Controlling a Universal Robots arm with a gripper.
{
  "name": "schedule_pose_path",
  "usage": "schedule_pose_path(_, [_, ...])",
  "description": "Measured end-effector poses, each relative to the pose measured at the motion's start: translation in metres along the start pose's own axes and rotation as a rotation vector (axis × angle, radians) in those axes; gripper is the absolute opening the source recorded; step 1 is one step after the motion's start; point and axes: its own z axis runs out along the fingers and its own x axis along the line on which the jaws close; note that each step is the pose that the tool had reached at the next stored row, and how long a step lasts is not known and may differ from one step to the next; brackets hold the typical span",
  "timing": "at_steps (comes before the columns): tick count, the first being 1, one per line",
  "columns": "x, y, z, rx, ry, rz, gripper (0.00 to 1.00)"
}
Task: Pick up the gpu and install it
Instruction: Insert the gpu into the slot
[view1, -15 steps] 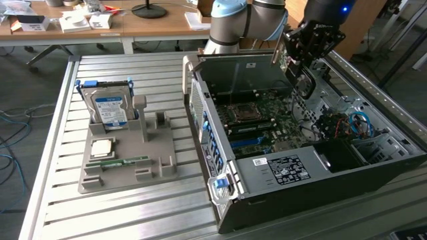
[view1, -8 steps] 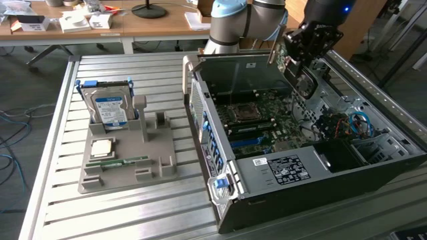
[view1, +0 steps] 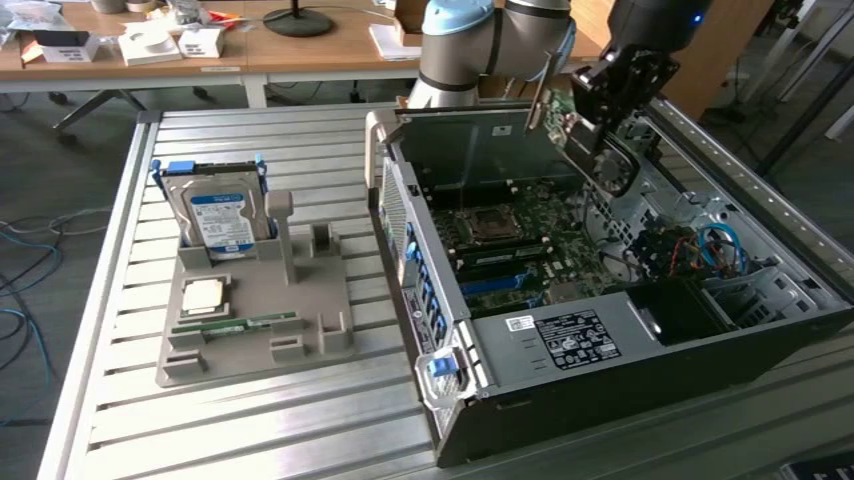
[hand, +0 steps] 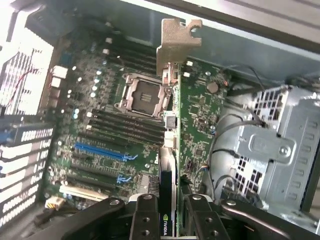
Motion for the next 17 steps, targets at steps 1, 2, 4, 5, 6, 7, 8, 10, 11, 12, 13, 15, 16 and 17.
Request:
schedule_pose_path(1, [0.0000, 0.0000, 0.0001, -0.0006, 0.0008, -0.018, 0.26])
schedule_pose_path(2, [0.0000, 0.0000, 0.0001, -0.0012, 0.0017, -0.036, 0.26])
schedule_pose_path(4, [0.0000, 0.0000, 0.0004, -0.0026, 0.0032, -0.072, 0.26])
schedule_pose_path(5, [0.0000, 0.0000, 0.0004, -0.0032, 0.0042, -0.091, 0.26])
schedule_pose_path(6, [0.0000, 0.0000, 0.0005, -0.0039, 0.0050, -0.109, 0.26])
schedule_pose_path(7, [0.0000, 0.0000, 0.0007, -0.0046, 0.0058, -0.127, 0.26])
schedule_pose_path(8, [0.0000, 0.0000, 0.0007, -0.0052, 0.0066, -0.145, 0.26])
schedule_pose_path(10, [0.0000, 0.0000, 0.0009, -0.0065, 0.0083, -0.181, 0.26])
schedule_pose_path(11, [0.0000, 0.0000, 0.0010, -0.0071, 0.0091, -0.199, 0.26])
schedule_pose_path(12, [0.0000, 0.0000, 0.0011, -0.0078, 0.0099, -0.218, 0.26])
schedule_pose_path(13, [0.0000, -0.0001, 0.0012, -0.0085, 0.0107, -0.236, 0.26])
schedule_pose_path(15, [0.0000, -0.0001, 0.0014, -0.0098, 0.0123, -0.272, 0.26])
schedule_pose_path(16, [0.0001, -0.0001, 0.0015, -0.0105, 0.0132, -0.290, 0.26])
schedule_pose_path(17, [0.0001, -0.0001, 0.0016, -0.0111, 0.0140, -0.308, 0.26])
